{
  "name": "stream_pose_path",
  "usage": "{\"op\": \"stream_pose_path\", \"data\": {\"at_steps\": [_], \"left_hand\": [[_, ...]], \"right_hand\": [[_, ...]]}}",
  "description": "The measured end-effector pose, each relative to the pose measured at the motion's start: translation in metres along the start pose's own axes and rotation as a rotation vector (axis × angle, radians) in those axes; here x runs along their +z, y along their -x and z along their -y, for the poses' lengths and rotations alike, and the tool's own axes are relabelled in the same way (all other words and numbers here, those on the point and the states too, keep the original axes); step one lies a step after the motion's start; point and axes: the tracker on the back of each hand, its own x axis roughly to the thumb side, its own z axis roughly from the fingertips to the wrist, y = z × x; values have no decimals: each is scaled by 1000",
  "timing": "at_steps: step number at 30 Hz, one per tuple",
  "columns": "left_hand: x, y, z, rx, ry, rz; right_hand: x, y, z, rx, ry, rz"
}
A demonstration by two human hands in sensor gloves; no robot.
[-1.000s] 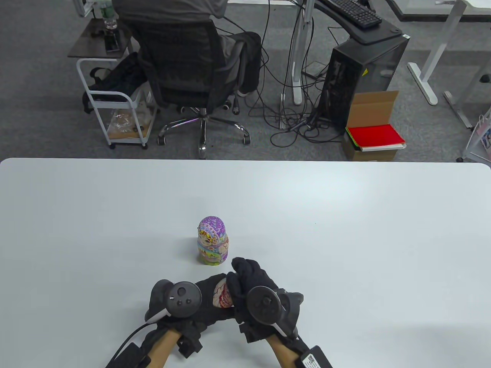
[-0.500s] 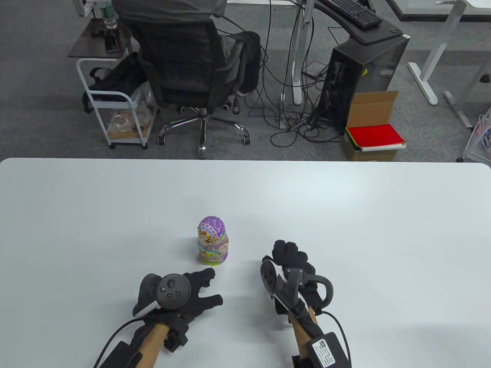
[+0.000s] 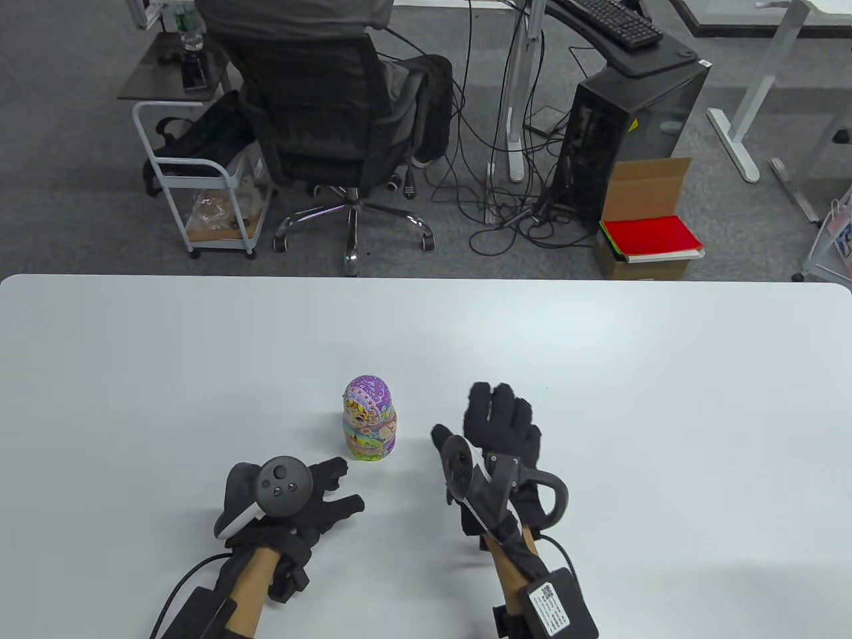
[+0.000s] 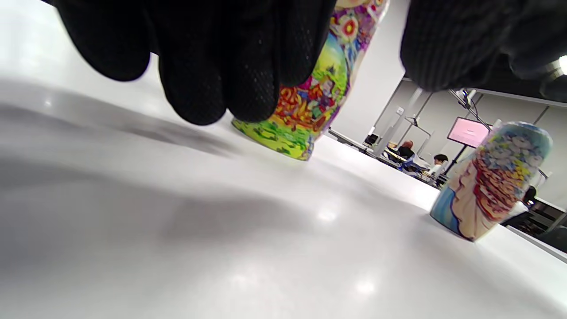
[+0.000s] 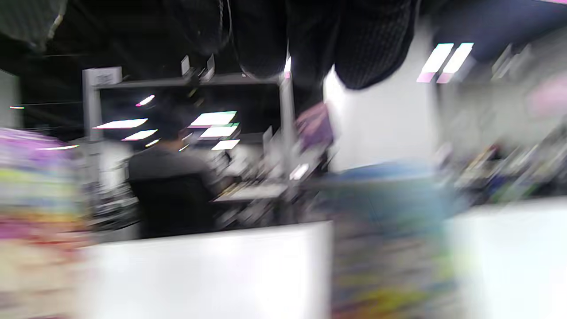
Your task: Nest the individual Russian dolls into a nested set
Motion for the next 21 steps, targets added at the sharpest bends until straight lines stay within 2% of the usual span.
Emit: {"op": "stream_pose_path", "data": {"at_steps": [1,3,4,8,11,13,14,15,18,21], "left_hand": [[1,2,-1,18,0,-21],[3,5,-3,47,-6,-43],[4,6,-4,55,-11,-54],[6,14,-3,79,-30,-88],[4,19,2,79,-5,-117],[3,20,2,73,-13,-118],[2,19,1,72,-26,-117],[3,18,1,71,-39,-113],[3,16,-1,84,-54,-83],[3,10,-3,120,-81,-3]], "right_hand": [[-8,-15,-4,-116,-166,29],[-22,-38,-15,-213,-358,14],[-28,-46,-20,-206,-394,19],[-51,-85,-43,-31,-353,47],[-60,-103,-57,52,-344,17],[-61,-108,-64,54,-279,-9],[-59,-109,-64,74,-158,-24],[-58,-108,-62,75,-103,19],[-47,-95,-52,-39,-103,55],[-28,-65,-31,-262,-130,164]]}}
